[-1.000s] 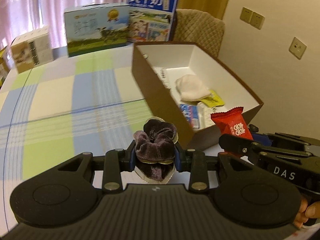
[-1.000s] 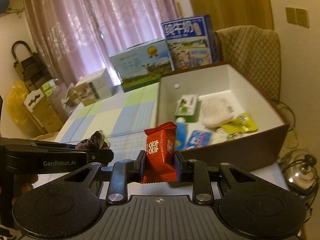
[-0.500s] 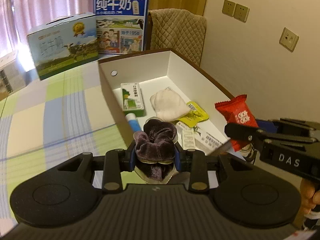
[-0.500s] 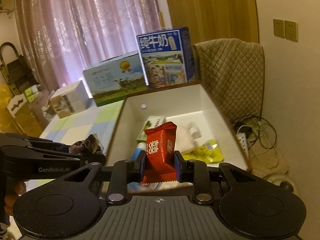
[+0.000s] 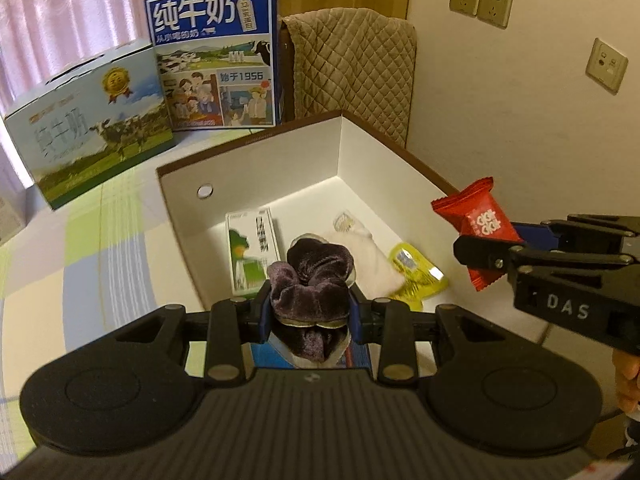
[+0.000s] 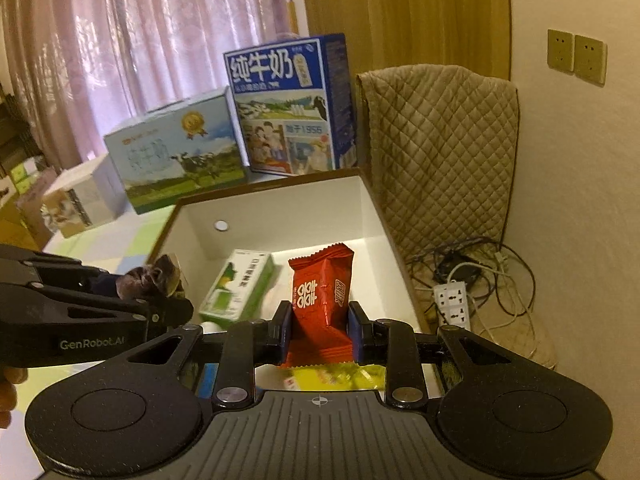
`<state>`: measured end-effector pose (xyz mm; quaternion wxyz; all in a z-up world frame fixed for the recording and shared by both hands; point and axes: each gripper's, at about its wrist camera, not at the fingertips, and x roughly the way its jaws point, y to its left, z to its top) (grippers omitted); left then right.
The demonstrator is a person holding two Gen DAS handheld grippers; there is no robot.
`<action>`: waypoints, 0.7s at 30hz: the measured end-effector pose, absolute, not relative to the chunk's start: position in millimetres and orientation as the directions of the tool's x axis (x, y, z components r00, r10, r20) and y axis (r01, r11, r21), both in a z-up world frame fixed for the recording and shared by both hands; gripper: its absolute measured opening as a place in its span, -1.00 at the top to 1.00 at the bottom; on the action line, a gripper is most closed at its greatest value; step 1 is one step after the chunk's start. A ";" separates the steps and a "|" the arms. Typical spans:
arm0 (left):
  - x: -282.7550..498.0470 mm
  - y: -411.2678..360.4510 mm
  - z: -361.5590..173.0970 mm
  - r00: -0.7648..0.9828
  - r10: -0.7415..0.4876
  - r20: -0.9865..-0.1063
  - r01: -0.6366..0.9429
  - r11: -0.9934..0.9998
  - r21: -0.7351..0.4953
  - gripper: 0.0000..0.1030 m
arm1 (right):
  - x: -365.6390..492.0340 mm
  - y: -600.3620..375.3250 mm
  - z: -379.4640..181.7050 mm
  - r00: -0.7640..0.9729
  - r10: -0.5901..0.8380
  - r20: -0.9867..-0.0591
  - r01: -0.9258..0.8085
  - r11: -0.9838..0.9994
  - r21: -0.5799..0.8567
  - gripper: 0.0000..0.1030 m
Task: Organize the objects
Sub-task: 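Carry the scrunchie and red candy over the cardboard box, then lower both items into the box and open both grippers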
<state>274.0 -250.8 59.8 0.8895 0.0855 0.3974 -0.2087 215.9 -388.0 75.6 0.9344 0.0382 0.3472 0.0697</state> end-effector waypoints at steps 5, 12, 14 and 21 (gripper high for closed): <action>299.4 -263.8 51.9 0.590 -0.302 -0.749 0.444 0.896 -0.011 0.41 | 241.8 -389.6 61.9 0.732 0.134 -0.668 -0.105 0.991 0.084 0.50; 325.7 -276.0 40.4 0.590 -0.284 -0.756 0.446 0.895 0.011 0.41 | 261.5 -393.8 52.1 0.723 0.113 -0.681 -0.095 0.993 0.064 0.50; 330.4 -277.6 38.6 0.589 -0.282 -0.757 0.447 0.895 0.014 0.41 | 264.1 -394.1 50.7 0.723 0.114 -0.681 -0.099 0.993 0.061 0.50; 337.6 -281.6 32.8 0.584 -0.285 -0.760 0.453 0.891 0.013 0.41 | 272.2 -393.8 46.4 0.731 0.103 -0.675 -0.098 0.994 0.045 0.50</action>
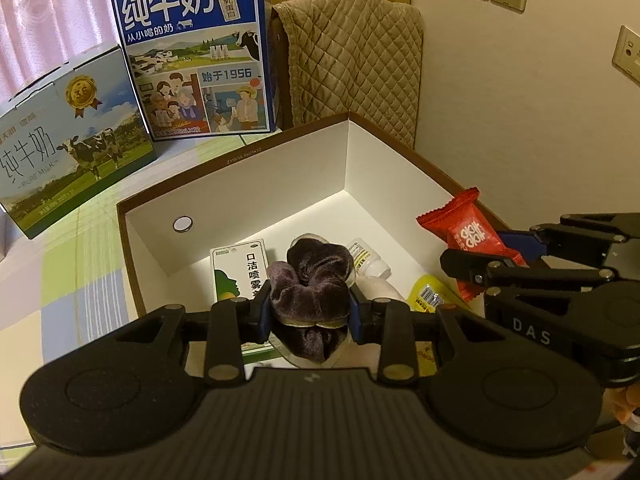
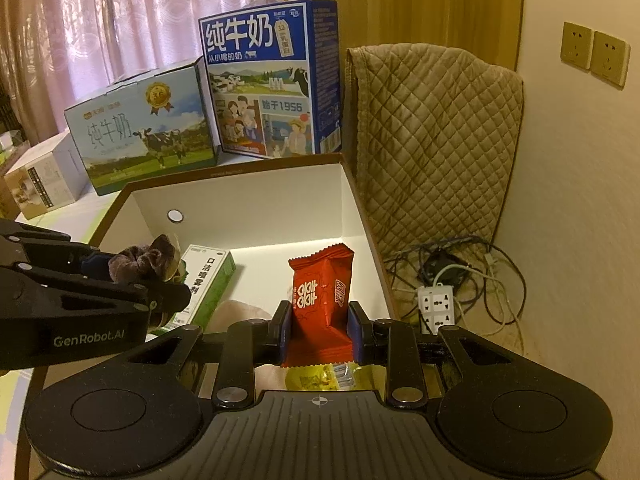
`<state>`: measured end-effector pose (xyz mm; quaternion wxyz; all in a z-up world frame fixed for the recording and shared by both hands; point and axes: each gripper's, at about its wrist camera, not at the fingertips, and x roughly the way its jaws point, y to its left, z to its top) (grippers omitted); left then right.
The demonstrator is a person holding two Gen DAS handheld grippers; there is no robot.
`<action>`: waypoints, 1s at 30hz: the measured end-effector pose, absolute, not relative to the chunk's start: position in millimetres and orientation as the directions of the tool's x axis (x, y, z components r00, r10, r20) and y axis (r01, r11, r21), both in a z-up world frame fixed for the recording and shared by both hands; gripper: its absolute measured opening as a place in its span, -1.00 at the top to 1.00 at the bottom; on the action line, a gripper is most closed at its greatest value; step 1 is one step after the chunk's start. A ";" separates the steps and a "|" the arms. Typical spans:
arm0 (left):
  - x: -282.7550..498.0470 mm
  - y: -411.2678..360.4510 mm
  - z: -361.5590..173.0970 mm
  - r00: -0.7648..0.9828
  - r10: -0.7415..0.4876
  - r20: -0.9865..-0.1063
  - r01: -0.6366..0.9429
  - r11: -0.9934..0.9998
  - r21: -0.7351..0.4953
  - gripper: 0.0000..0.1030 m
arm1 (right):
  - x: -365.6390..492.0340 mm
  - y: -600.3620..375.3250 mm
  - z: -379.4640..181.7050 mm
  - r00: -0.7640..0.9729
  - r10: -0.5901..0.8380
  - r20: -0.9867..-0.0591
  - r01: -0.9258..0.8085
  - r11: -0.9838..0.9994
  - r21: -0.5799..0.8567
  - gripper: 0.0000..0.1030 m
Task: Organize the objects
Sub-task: 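Lower both items into the box and open both grippers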
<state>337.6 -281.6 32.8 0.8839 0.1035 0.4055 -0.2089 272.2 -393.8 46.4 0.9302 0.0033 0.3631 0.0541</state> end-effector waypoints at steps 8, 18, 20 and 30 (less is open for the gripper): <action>342.6 -282.0 27.9 0.578 -0.283 -0.765 0.455 0.890 0.015 0.40 | 271.7 -393.9 46.3 0.753 0.120 -0.647 -0.123 0.992 0.040 0.34; 350.5 -281.6 23.0 0.581 -0.269 -0.768 0.453 0.891 0.031 0.40 | 266.6 -402.9 46.8 0.753 0.121 -0.647 -0.101 0.993 0.067 0.34; 353.1 -283.4 23.2 0.584 -0.268 -0.766 0.453 0.891 0.034 0.40 | 267.0 -404.2 47.9 0.758 0.117 -0.642 -0.093 0.993 0.072 0.34; 372.3 -296.8 32.2 0.627 -0.307 -0.716 0.449 0.894 0.010 -0.07 | 262.8 -408.7 50.9 0.765 0.125 -0.632 -0.085 0.992 0.093 0.26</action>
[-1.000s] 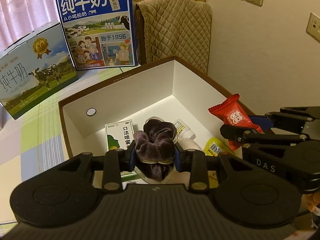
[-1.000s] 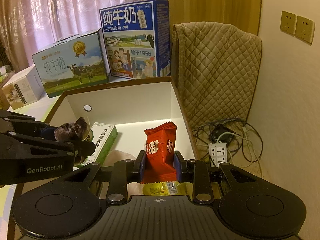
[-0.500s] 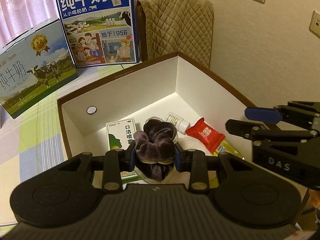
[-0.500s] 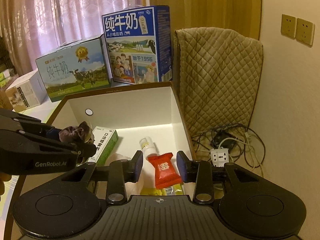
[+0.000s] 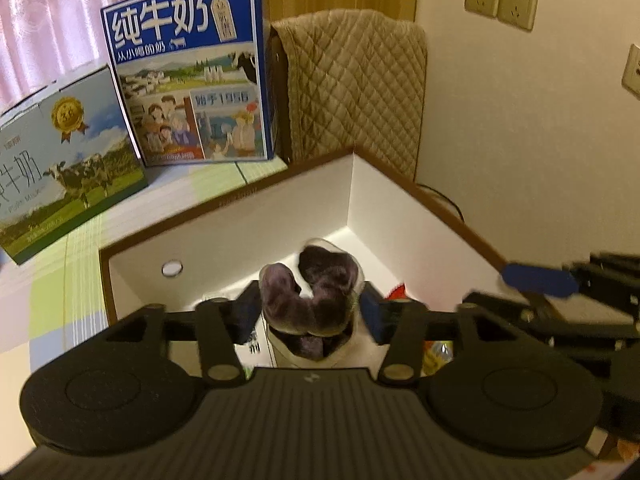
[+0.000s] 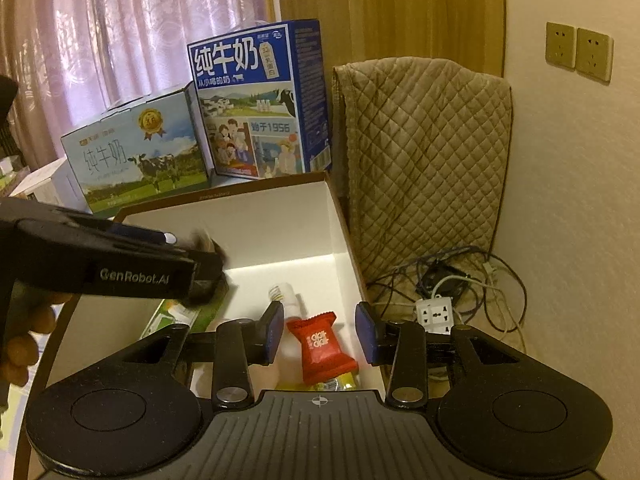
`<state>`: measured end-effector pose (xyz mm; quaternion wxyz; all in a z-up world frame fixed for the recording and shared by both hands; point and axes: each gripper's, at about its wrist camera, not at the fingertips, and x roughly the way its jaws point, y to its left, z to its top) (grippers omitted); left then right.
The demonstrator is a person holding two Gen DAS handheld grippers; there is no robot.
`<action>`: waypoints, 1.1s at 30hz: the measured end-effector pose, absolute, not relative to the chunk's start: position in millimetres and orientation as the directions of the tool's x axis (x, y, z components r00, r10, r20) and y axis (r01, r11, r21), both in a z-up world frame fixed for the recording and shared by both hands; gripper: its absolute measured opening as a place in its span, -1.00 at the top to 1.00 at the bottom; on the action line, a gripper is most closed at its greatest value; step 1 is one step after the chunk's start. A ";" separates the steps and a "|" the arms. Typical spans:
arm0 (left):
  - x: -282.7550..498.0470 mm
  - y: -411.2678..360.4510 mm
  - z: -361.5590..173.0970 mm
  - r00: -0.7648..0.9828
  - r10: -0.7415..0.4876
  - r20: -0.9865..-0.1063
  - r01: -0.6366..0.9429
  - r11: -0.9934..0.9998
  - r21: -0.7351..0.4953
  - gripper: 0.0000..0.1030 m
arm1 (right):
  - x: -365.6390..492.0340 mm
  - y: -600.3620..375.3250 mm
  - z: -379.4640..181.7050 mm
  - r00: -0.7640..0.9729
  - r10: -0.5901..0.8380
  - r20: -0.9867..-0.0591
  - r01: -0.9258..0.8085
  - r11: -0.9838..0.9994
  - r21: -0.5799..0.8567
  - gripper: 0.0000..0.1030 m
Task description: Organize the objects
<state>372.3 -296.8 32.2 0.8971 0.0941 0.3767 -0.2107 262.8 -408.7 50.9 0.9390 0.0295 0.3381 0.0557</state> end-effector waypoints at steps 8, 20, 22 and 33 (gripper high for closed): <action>364.0 -282.2 30.1 0.617 -0.295 -0.729 0.453 0.891 0.022 -0.53 | 237.5 -405.7 54.2 0.765 0.177 -0.620 -0.114 0.984 0.140 0.08; 316.5 -246.8 51.7 0.612 -0.326 -0.720 0.450 0.893 -0.022 -0.76 | 189.0 -394.6 74.1 0.778 0.189 -0.599 -0.091 0.977 0.191 -0.31; 305.7 -238.2 57.7 0.616 -0.333 -0.714 0.445 0.895 -0.034 -0.82 | 178.8 -391.9 78.5 0.782 0.188 -0.594 -0.086 0.977 0.196 -0.38; 239.2 -182.1 81.8 0.648 -0.326 -0.688 0.388 0.919 -0.069 -0.93 | 121.5 -365.9 99.5 0.791 0.189 -0.582 -0.073 0.974 0.216 -0.57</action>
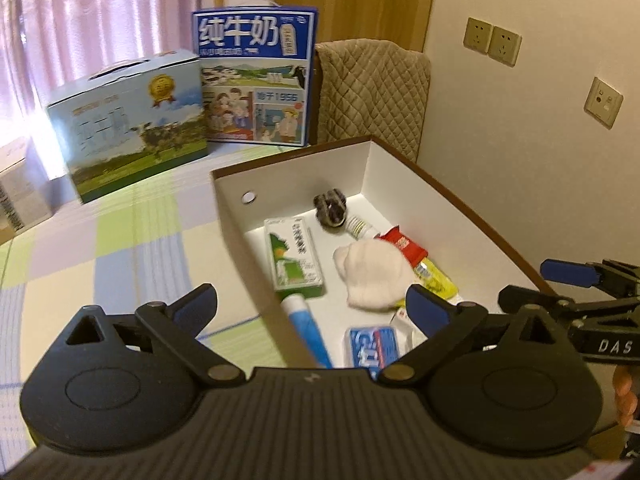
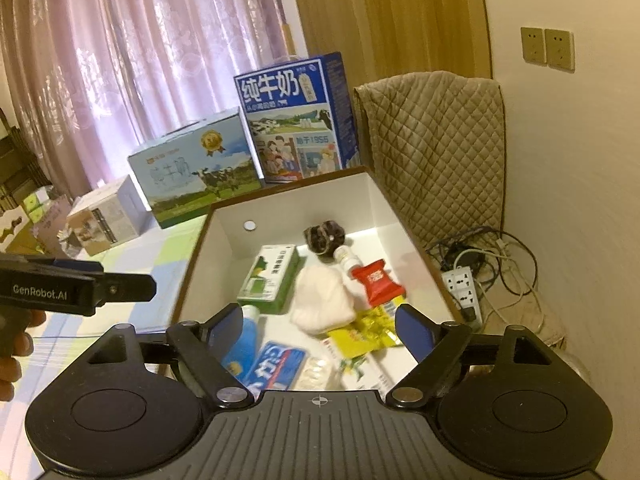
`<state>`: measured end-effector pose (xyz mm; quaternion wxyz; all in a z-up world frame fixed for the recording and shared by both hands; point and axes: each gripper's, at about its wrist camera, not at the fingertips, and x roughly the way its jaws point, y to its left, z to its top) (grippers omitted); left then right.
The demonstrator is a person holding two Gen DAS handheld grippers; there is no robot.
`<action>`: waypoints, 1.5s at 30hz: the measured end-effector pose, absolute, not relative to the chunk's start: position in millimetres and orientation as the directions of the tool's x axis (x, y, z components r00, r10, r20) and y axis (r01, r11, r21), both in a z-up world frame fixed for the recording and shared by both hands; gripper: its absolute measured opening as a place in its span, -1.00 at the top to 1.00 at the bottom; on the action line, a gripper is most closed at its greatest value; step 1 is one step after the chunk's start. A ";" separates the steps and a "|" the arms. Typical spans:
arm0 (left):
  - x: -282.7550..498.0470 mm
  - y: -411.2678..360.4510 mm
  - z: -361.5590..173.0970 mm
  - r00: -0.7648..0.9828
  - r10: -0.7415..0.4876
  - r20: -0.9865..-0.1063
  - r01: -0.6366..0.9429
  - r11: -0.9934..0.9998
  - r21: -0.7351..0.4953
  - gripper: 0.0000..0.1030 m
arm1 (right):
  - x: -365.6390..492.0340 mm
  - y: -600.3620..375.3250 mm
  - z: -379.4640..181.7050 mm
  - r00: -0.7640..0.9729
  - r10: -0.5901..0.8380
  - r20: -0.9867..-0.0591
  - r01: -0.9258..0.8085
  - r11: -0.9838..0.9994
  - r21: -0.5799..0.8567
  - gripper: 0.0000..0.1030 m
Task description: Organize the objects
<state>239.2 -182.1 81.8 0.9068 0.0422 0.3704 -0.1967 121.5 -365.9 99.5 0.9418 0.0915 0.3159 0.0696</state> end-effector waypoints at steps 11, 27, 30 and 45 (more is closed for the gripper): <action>170.2 -118.9 94.5 0.685 -0.275 -0.675 0.318 0.946 -0.063 -0.98 | 66.1 -313.0 110.9 0.783 0.248 -0.571 -0.114 0.959 0.261 -0.60; 86.5 -35.9 85.0 0.694 -0.175 -0.698 0.183 0.981 -0.064 -0.98 | 32.9 -244.1 77.3 0.722 0.319 -0.614 -0.183 0.944 0.275 -0.60; 77.5 -25.2 78.2 0.692 -0.153 -0.705 0.157 0.986 -0.060 -0.98 | 30.2 -233.2 64.4 0.705 0.329 -0.629 -0.188 0.941 0.282 -0.60; 49.7 -0.5 24.8 0.652 -0.053 -0.756 0.063 0.998 -0.016 -0.98 | 27.9 -208.8 16.7 0.645 0.369 -0.669 -0.223 0.928 0.298 -0.60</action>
